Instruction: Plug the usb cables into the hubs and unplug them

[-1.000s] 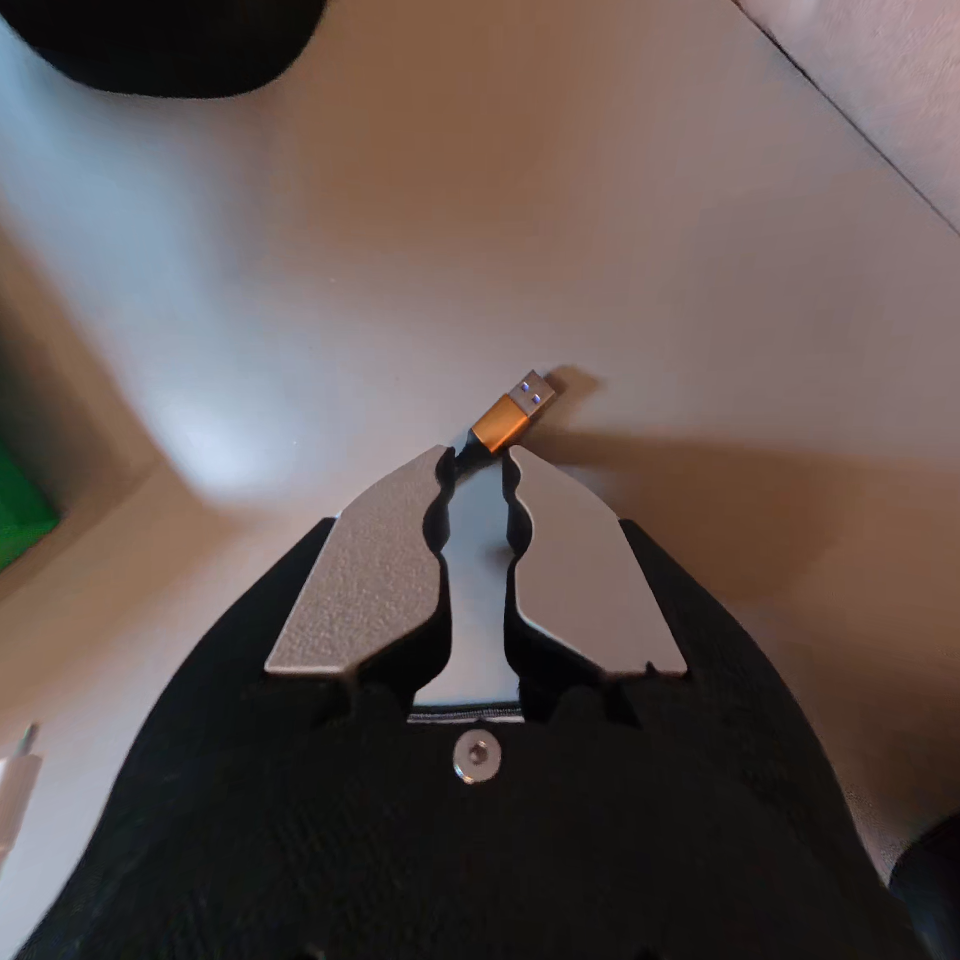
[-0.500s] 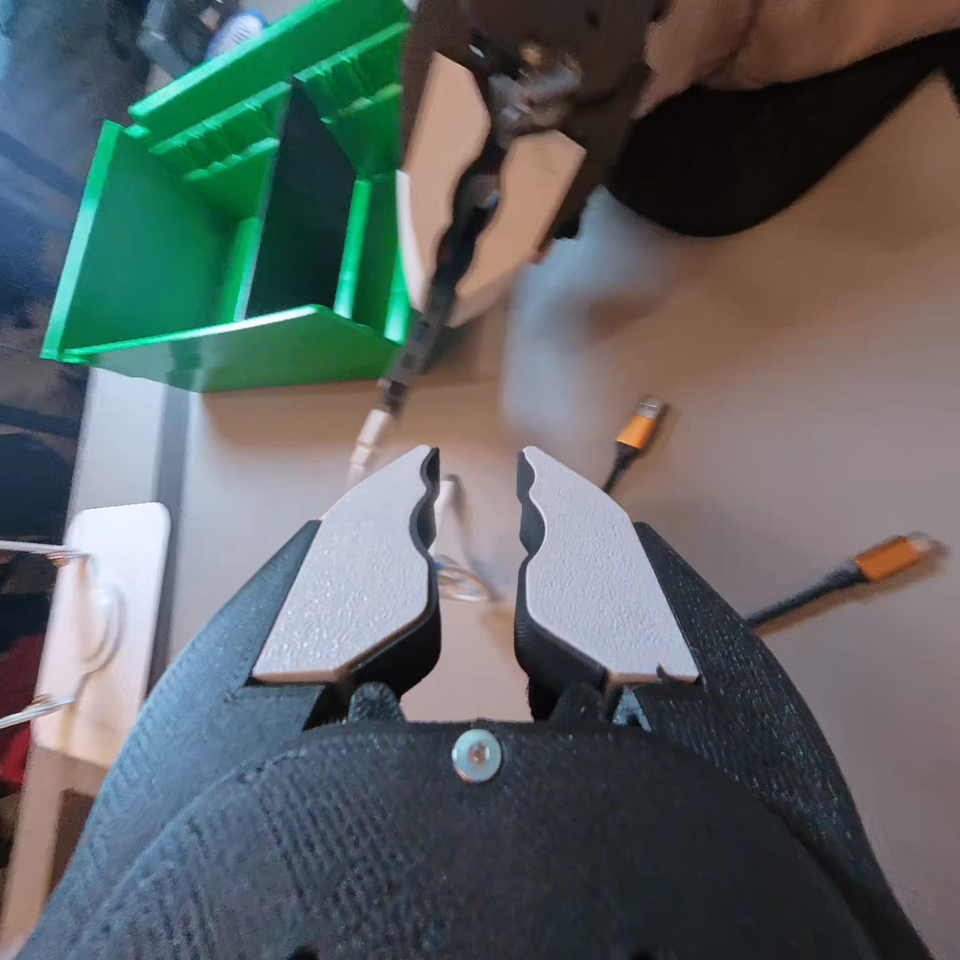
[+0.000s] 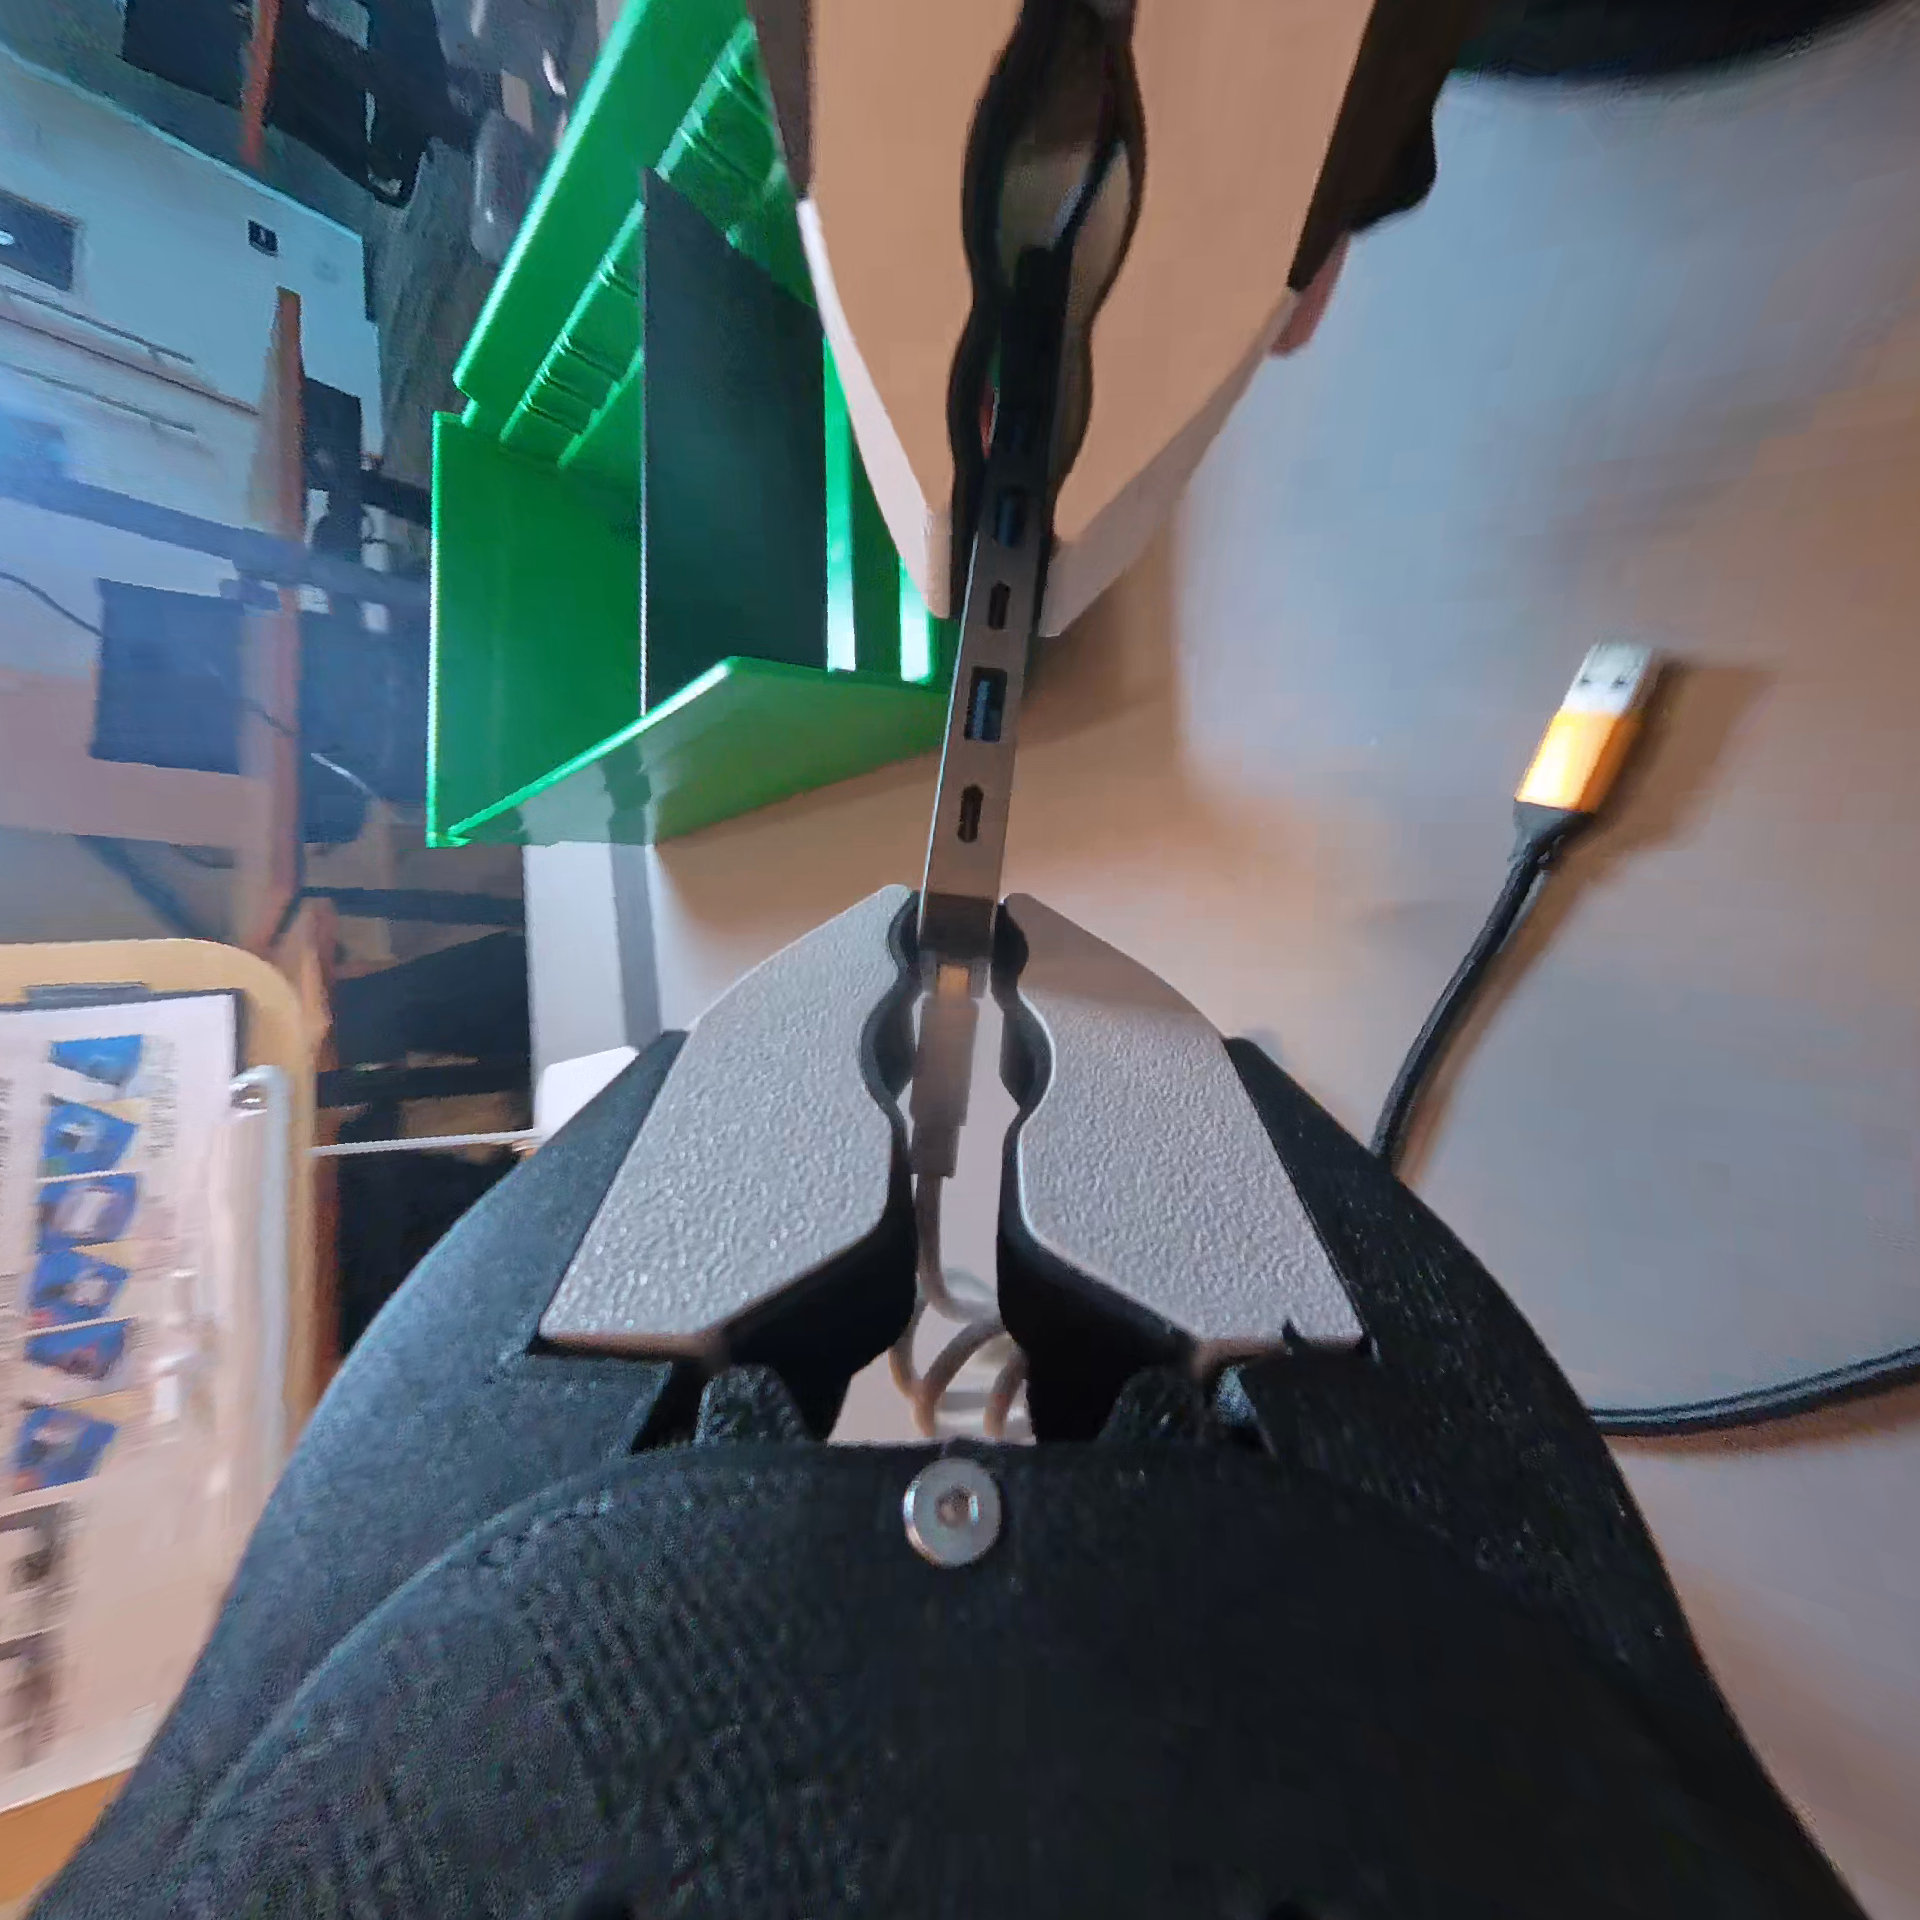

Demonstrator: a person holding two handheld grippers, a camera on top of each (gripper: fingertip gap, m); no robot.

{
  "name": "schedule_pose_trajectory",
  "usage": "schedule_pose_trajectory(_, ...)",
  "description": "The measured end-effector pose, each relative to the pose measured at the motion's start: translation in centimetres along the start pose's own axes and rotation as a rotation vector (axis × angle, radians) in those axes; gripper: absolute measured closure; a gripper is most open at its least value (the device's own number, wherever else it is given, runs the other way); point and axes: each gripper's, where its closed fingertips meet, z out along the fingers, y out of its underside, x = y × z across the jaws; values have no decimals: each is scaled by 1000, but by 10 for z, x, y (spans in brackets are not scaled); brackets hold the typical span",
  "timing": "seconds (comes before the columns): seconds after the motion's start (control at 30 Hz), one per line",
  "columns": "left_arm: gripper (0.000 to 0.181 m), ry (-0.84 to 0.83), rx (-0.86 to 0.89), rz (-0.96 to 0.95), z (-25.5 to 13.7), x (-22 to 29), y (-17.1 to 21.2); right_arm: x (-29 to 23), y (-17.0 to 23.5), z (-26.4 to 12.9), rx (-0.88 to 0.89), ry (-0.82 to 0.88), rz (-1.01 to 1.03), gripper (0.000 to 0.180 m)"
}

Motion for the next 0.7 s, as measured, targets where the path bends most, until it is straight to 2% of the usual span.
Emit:
schedule_pose_trajectory(0.03,168,22,37,-56,-5,-2,-2,4,-4,-2,39,-4,46,166)
schedule_pose_trajectory(0.13,168,76,151,-215,-17,-10,0,22,-15,-14,169,-6,233,155)
schedule_pose_trajectory(0.33,169,154,514,-444,-46,-23,-15,51,-28,-39,454,-62,584,142)
schedule_pose_trajectory(0.43,170,160,653,-520,-62,-34,-26,50,-26,-38,495,-158,721,137)
schedule_pose_trajectory(0.53,170,191,776,-578,-75,-38,-39,36,-35,-34,539,-281,792,137)
schedule_pose_trajectory(0.7,169,334,856,-649,-67,-16,-54,26,-77,-37,671,-334,759,140)
